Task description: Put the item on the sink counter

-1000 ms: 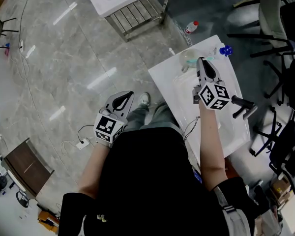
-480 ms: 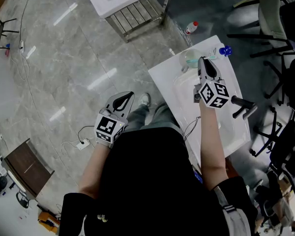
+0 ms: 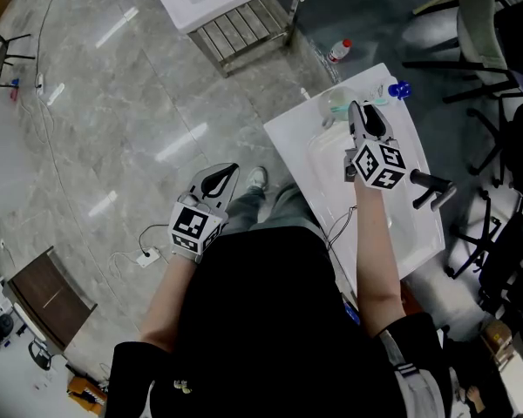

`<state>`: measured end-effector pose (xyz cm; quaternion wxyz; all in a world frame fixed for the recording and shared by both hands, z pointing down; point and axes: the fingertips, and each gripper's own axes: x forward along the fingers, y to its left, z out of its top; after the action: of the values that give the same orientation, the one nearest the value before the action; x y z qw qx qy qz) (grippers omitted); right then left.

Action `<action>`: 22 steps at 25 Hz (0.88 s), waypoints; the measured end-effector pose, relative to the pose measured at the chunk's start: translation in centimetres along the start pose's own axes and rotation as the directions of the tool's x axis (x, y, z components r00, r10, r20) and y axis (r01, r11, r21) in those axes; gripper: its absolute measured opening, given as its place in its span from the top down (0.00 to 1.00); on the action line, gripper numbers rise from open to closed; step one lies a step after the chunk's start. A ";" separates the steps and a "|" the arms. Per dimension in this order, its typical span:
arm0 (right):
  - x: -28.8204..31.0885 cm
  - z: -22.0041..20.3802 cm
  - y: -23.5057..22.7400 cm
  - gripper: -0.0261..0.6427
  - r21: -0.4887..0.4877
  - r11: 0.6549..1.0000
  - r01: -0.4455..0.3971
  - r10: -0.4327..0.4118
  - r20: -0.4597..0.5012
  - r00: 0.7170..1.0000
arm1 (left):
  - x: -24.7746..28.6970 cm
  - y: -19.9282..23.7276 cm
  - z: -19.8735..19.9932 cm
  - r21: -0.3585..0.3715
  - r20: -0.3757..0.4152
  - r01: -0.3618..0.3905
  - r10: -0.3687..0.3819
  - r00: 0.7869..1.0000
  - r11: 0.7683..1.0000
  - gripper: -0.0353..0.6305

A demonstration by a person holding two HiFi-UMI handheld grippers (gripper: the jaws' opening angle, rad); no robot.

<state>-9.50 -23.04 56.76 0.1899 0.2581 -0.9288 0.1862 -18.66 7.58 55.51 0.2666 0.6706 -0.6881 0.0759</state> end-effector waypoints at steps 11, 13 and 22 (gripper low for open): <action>-0.4 -0.8 0.3 0.69 0.032 0.999 -0.003 0.004 -0.023 1.000 | -0.2 -0.1 0.5 0.011 0.012 0.001 -0.001 1.000 1.000 0.91; -1.1 -0.6 0.4 0.69 0.034 0.999 0.001 0.000 -0.010 1.000 | -0.2 -0.1 0.6 0.016 0.016 0.006 -0.007 1.000 1.000 0.91; -6.4 1.5 2.3 0.73 0.019 0.999 0.026 -0.028 0.077 0.997 | 0.8 -1.5 3.2 0.078 0.047 0.093 -0.097 0.994 0.993 0.91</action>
<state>-6.08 -19.21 52.04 0.1541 0.2793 -0.9302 0.1818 -18.01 5.25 52.74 0.2268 0.7138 -0.6586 0.0724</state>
